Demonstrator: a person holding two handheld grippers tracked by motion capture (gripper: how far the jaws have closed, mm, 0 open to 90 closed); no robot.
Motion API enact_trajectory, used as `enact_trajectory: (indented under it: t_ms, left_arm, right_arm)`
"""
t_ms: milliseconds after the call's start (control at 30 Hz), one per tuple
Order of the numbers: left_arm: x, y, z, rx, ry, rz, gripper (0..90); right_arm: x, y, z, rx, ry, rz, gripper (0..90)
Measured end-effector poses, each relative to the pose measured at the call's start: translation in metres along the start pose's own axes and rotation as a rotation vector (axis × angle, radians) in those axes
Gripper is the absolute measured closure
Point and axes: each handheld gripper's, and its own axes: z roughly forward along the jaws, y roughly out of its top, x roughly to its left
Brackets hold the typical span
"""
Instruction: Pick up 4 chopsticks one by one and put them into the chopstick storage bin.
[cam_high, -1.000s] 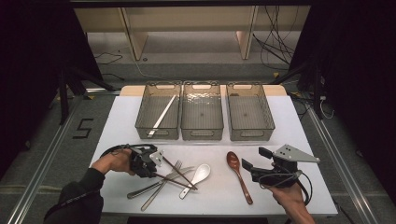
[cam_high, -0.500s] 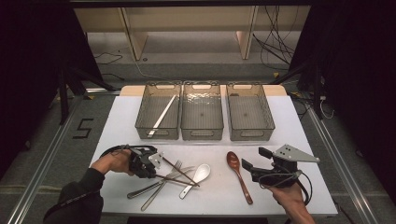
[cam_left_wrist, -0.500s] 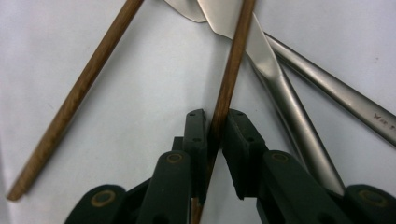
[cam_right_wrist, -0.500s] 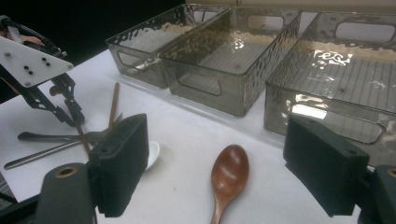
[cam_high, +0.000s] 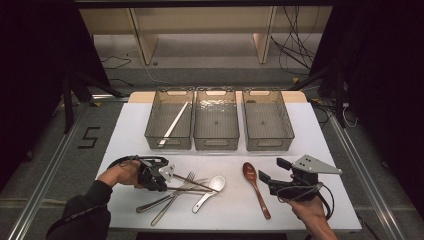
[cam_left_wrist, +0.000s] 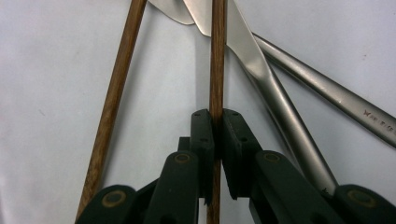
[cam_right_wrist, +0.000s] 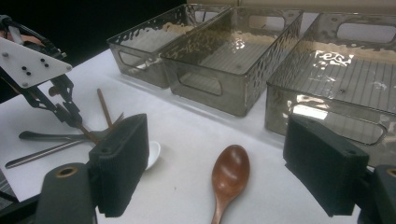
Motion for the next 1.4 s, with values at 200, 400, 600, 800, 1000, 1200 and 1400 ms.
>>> enact_trajectory:
  t_ms: [200,400,600,800,1000,1200,1400]
  left_arm:
    - [0.001,0.0,-0.003,-0.016,0.008,-0.001,83.0]
    - [-0.001,0.001,-0.008,-0.034,0.015,0.001,83.2]
    - [-0.002,0.003,-0.012,-0.055,0.019,-0.002,83.2]
    - [-0.002,0.005,-0.017,-0.09,0.03,-0.008,83.2]
    - [-0.001,0.007,-0.023,-0.129,0.051,-0.038,83.2]
    - [0.001,0.008,-0.031,-0.192,0.066,-0.083,83.1]
    - [0.004,0.009,-0.039,-0.256,0.089,-0.157,83.1]
  right_arm:
    - [0.0,0.0,0.0,0.0,0.0,-0.001,23.5]
    - [0.0,0.0,0.0,0.0,0.001,0.0,23.4]
    - [0.0,0.0,0.0,0.0,0.0,-0.001,23.5]
    - [0.001,0.0,0.0,0.0,0.0,-0.001,23.5]
    - [0.001,0.0,0.0,0.001,0.0,-0.002,23.5]
    - [0.001,0.0,0.0,0.001,-0.001,-0.003,23.5]
    - [0.001,0.0,0.0,0.0,-0.001,-0.003,23.4]
